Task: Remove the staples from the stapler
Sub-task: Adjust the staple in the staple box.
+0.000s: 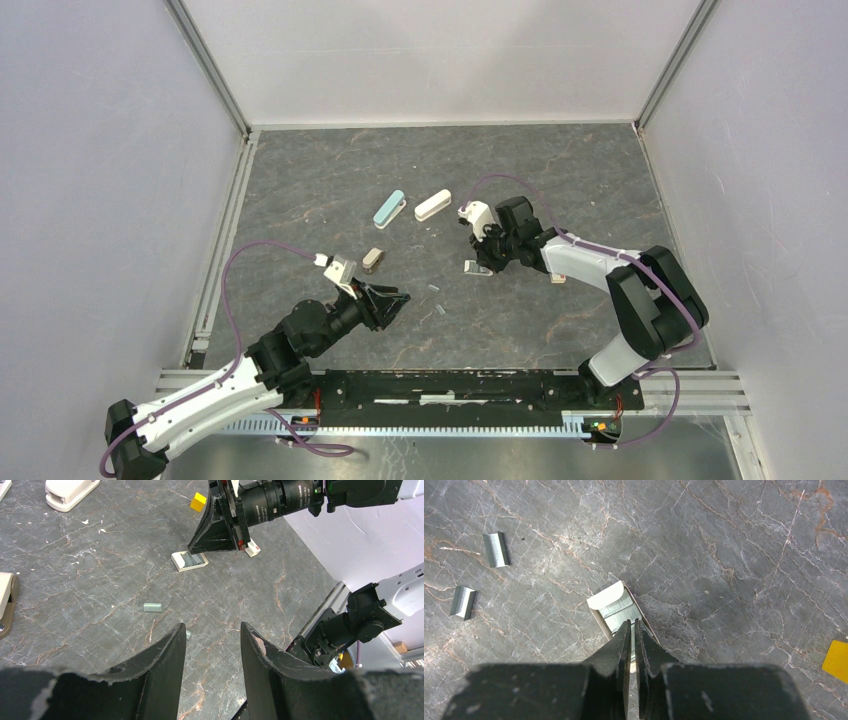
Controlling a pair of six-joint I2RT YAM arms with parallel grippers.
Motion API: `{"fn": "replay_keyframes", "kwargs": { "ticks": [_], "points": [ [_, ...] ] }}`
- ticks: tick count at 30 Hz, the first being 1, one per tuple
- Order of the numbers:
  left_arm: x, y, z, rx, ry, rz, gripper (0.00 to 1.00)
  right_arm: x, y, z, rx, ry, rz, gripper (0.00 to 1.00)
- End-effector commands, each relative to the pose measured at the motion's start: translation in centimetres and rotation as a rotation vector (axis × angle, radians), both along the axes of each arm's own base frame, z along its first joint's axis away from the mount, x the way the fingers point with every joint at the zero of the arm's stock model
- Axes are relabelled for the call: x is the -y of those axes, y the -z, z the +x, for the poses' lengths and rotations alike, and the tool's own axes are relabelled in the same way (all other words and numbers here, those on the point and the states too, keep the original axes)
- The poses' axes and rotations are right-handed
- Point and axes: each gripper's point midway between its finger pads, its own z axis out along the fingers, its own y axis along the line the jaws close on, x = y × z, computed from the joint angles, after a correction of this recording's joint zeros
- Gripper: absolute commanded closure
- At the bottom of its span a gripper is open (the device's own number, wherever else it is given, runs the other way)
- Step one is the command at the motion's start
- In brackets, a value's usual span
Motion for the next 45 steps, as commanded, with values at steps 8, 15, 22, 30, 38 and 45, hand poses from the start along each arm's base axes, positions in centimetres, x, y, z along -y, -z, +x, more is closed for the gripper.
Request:
{"fn": "replay_keyframes", "kwargs": {
  "ticks": [8, 15, 22, 30, 38, 45],
  "points": [
    [-0.3, 0.0, 0.3, 0.019, -0.017, -0.001, 0.49, -1.0, -1.1, 2.1, 0.034, 0.014, 0.029, 0.89],
    [-0.2, -0.1, 0.3, 0.020, -0.015, -0.001, 0.49, -0.6, -1.1, 2.0, 0.038, 0.023, 0.027, 0.90],
    [-0.3, -0.1, 0.3, 0.019, -0.018, -0.001, 0.49, -0.4, -0.9, 1.7, 0.031, 0.018, 0.028, 0.90],
    [-0.3, -0.1, 0.3, 0.018, -0.017, 0.000, 0.49, -0.5, -0.5, 1.2, 0.011, -0.001, 0.029, 0.90],
    [-0.3, -0.1, 0.3, 0.018, -0.018, 0.000, 0.49, -0.4, -0.3, 1.0, 0.005, -0.004, 0.026, 0.91],
    [-0.3, 0.0, 0.3, 0.018, -0.018, 0.001, 0.49, -0.2, -0.2, 0.7, 0.004, -0.007, 0.023, 0.91]
  ]
}}
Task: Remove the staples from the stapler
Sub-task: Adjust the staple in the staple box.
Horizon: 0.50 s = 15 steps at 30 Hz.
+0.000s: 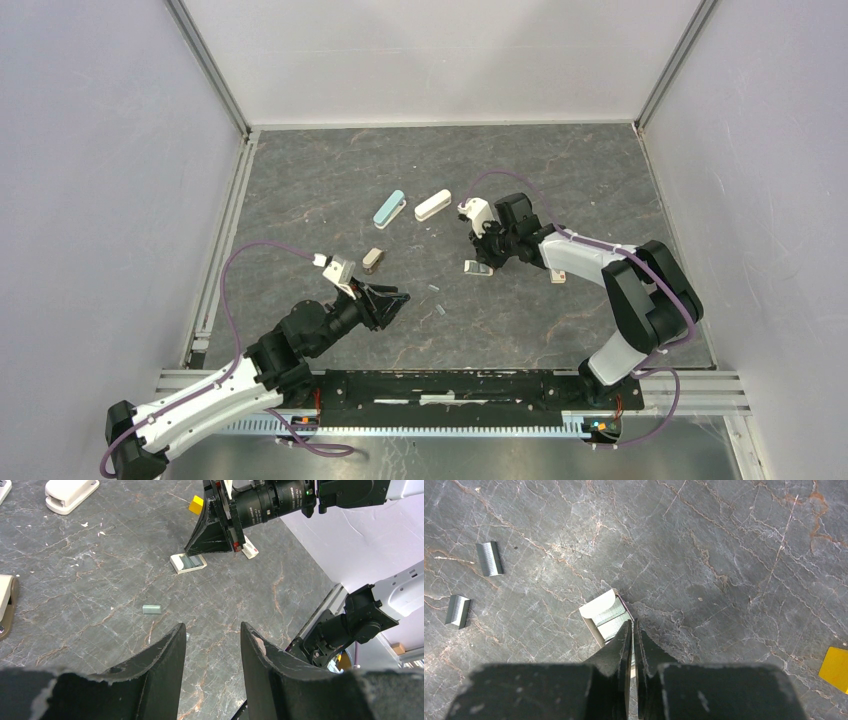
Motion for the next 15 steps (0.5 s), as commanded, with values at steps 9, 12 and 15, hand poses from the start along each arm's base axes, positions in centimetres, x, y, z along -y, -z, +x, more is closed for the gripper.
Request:
{"fn": "replay_keyframes", "kwargs": {
  "ticks": [9, 12, 15],
  "points": [
    [-0.25, 0.10, 0.29, 0.014, -0.017, 0.007, 0.49, -0.04, -0.31, 0.39, 0.022, -0.006, 0.008, 0.91],
    [-0.25, 0.20, 0.30, 0.012, -0.017, 0.010, 0.49, -0.09, -0.22, 0.50, 0.019, -0.003, 0.005, 0.91],
    [-0.26, 0.14, 0.30, 0.012, -0.018, 0.008, 0.49, -0.09, -0.09, 0.56, 0.016, -0.001, 0.002, 0.91]
  ]
}}
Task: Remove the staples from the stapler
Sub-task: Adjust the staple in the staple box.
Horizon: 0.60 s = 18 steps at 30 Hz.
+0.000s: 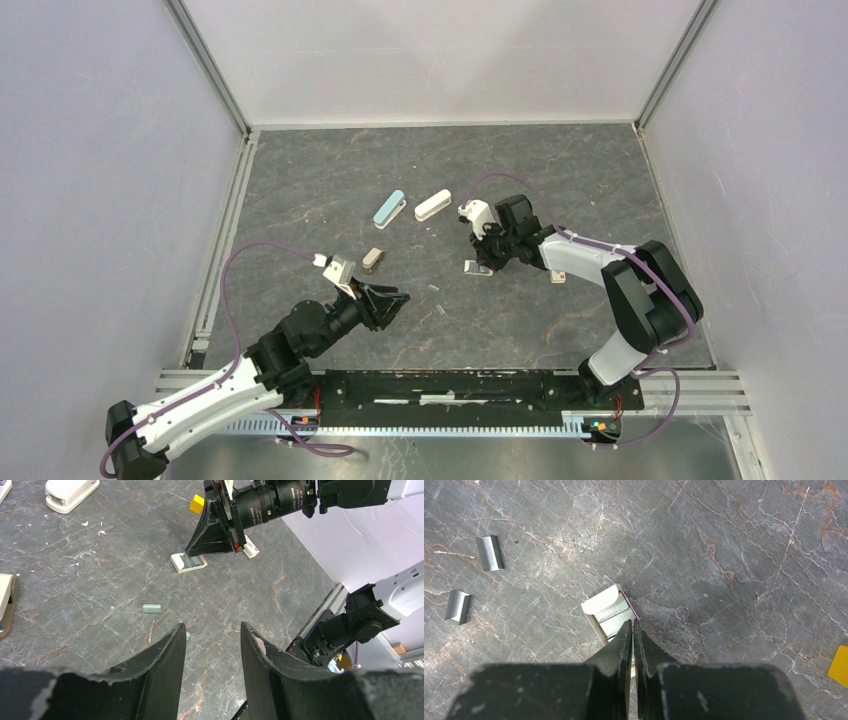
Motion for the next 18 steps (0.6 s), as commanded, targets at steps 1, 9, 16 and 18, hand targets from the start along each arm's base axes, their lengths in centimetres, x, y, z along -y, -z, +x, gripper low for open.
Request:
{"fn": "replay_keyframes", "kwargs": {
  "ticks": [1, 9, 16, 18],
  "points": [
    [-0.26, 0.07, 0.31, 0.013, -0.018, 0.007, 0.49, -0.11, -0.24, 0.84, 0.021, 0.005, 0.002, 0.91],
    [-0.27, 0.01, 0.32, 0.014, -0.019, 0.006, 0.49, 0.29, -0.27, 0.85, 0.031, 0.017, -0.014, 0.91],
    [-0.33, -0.11, 0.30, 0.016, -0.019, 0.004, 0.49, 0.70, -0.85, 0.92, 0.059, 0.028, -0.021, 0.92],
    [-0.31, -0.07, 0.30, 0.015, -0.019, 0.005, 0.49, 0.84, -0.80, 0.81, 0.058, 0.031, -0.023, 0.92]
  ]
}}
